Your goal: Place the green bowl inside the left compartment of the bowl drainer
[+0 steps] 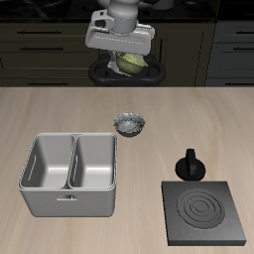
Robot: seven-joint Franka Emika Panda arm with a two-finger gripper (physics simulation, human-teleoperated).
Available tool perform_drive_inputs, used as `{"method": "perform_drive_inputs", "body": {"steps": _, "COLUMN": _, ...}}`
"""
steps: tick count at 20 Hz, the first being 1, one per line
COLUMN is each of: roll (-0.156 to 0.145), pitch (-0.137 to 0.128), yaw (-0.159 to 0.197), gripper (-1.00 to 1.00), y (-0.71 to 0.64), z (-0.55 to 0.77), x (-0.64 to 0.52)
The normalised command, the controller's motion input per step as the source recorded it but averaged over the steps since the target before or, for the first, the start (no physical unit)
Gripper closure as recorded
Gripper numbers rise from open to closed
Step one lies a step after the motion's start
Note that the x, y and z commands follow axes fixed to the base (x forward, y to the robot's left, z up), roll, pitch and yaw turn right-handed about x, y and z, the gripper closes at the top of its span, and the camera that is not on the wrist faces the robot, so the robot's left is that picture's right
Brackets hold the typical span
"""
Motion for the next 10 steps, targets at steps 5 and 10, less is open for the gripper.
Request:
{"method": "perform_drive_inputs", "body": {"steps": 5, "roll": 0.02, "pitch": 0.006, "yaw": 0.002, "gripper": 1.0, "y": -0.28, "z": 0.21, "x": 0.12}}
{"method": "perform_drive_inputs", "body": {"steps": 10, "roll": 0.022, "pitch": -0.027, "yaw": 0.023, "gripper": 1.0, "y": -0.14, "z": 0.31, "x": 0.28}}
